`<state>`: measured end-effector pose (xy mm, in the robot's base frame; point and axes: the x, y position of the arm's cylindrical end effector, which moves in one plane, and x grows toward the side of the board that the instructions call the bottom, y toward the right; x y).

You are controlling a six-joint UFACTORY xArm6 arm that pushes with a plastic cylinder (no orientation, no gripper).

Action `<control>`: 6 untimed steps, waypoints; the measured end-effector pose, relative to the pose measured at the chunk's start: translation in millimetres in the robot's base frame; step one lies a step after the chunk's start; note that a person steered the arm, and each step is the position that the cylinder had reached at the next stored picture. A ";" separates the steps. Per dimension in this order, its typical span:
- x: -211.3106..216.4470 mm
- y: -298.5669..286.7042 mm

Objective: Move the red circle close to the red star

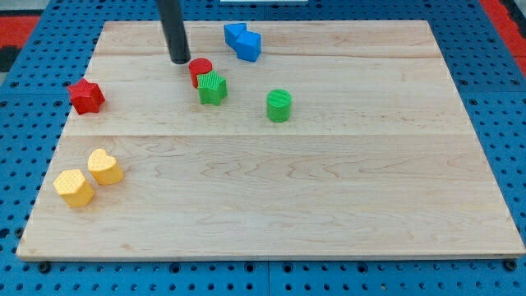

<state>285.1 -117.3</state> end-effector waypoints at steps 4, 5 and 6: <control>83.9 -54.4; 82.4 -95.7; 62.8 -74.3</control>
<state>347.9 -191.6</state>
